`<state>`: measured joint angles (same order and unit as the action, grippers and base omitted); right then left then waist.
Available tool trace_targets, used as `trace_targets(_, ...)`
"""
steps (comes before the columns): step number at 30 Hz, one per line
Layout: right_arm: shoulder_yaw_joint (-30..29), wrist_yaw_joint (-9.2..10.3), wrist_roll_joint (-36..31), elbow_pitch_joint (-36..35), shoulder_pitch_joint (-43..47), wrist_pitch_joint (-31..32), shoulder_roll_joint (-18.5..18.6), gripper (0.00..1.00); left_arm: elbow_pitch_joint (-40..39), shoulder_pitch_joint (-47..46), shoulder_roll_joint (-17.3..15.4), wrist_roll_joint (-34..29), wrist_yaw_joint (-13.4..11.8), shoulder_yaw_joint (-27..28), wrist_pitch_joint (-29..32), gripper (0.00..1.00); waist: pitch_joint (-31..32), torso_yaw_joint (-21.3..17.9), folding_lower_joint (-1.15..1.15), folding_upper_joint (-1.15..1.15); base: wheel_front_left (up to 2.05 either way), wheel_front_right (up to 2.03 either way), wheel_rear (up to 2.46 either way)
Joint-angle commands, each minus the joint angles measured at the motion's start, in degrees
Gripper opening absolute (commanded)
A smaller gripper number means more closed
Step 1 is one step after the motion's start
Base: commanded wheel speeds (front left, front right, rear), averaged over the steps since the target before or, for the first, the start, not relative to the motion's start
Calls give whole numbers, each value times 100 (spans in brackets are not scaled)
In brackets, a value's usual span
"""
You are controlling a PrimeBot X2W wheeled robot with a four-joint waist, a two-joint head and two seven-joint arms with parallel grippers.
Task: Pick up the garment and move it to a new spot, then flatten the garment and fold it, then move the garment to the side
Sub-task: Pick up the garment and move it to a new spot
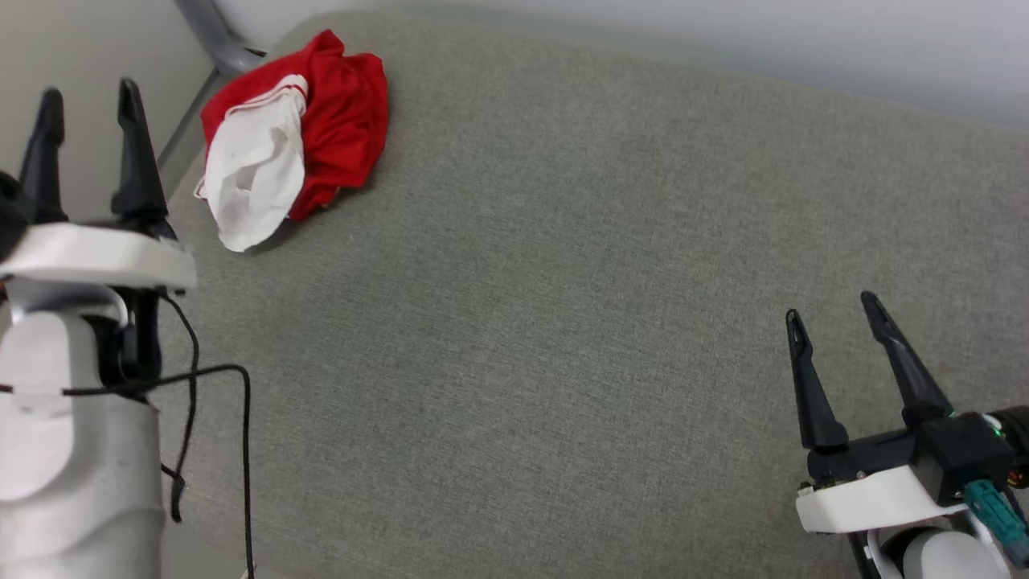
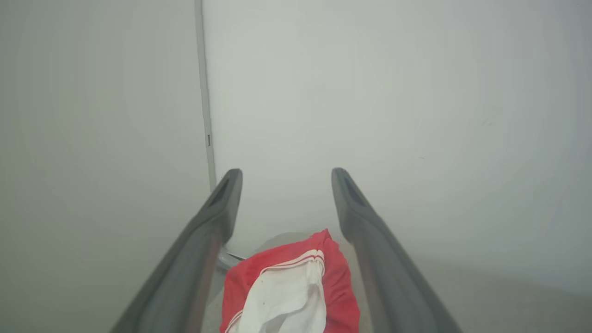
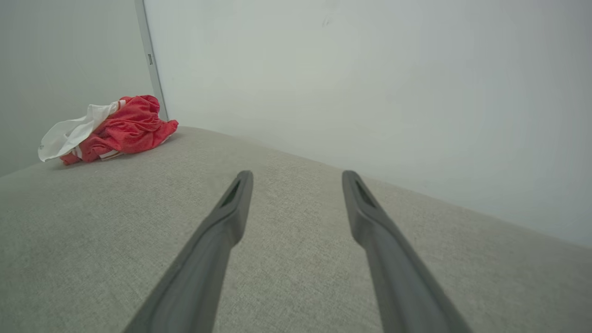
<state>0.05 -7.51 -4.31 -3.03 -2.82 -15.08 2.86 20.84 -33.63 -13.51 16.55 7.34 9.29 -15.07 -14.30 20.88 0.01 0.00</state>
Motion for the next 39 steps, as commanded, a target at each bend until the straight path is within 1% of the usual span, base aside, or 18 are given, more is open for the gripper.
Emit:
trace_targets(1,-22,4,-85,-77,-133,-14,4,100,111,-296,-140,106,5,-126,-15,100,-451,-201,-1,0,0,0,0)
trace_targets(3,-70,4,-150,-172,-226,-14,5,100,326,-698,-320,315,3,-294,20,100,-657,-234,-1,0,0,0,0)
trace_targets(6,-94,4,-227,-306,-368,-14,15,100,569,-1239,-712,639,4,-522,199,100,-945,-333,-1,0,0,0,0)
trace_targets(8,-95,4,-235,-370,-438,-14,18,100,708,-1530,-947,898,5,-725,426,100,-1107,-403,-1,0,0,0,0)
trace_targets(9,-95,4,-235,-370,-438,-14,18,100,708,-1530,-947,898,5,-725,426,100,-1107,-403,-1,0,0,0,0)
trace_targets(10,-87,4,-263,-431,-499,-14,45,100,815,-1812,-1173,1158,5,-956,681,100,-1248,-453,-1,0,0,0,0)
trace_targets(12,-97,4,-290,-483,-550,-14,79,100,969,-2051,-1363,1492,6,-1180,1079,100,-1369,-490,-1,0,0,0,0)
trace_targets(13,-97,4,-290,-483,-550,-14,79,100,969,-2051,-1363,1492,6,-1180,1079,100,-1369,-490,-1,0,0,0,0)
trace_targets(14,-90,4,-299,-515,-597,-14,108,100,1083,-2290,-1613,1694,6,-1439,1424,100,-1485,-530,-1,0,0,0,0)
trace_targets(15,-80,4,-300,-540,-623,-14,126,100,1176,-2400,-1715,1817,5,-1580,1644,100,-1544,-555,-1,0,0,0,0)
trace_targets(17,-98,4,-327,-553,-684,-14,153,100,1308,-2601,-1823,2076,6,-1819,2004,100,-1643,-594,-1,0,0,0,0)
trace_targets(18,-98,4,-327,-553,-684,-14,153,100,1308,-2601,-1823,2076,6,-1819,2004,100,-1643,-594,-1,0,0,0,0)
trace_targets(23,-109,4,-346,-631,-798,-14,218,100,1743,-2943,-2156,2738,5,-2433,3492,100,-1878,-687,-1,0,0,0,0)
trace_targets(25,-123,4,-347,-656,-801,-14,225,100,1862,-3050,-2289,2888,6,-2649,3982,100,-1959,-716,-1,0,0,0,0)
trace_targets(29,-158,4,-358,-680,-840,-14,250,100,2088,-3122,-2420,3128,6,-3050,4709,100,-2141,-746,-1,0,0,0,0)
trace_targets(33,-163,4,-342,-669,-894,-13,260,100,2387,-3144,-2476,3341,6,-3357,5222,100,-2296,-776,-1,0,0,0,0)
trace_targets(37,-159,4,-323,-618,-930,-11,249,100,2817,-2984,-2273,3624,7,-3552,5606,100,-2392,-803,-1,0,0,0,0)
trace_targets(39,-161,5,-319,-597,-952,-11,239,100,3032,-2842,-2152,3750,6,-3643,5695,100,-2407,-813,-1,0,0,0,0)
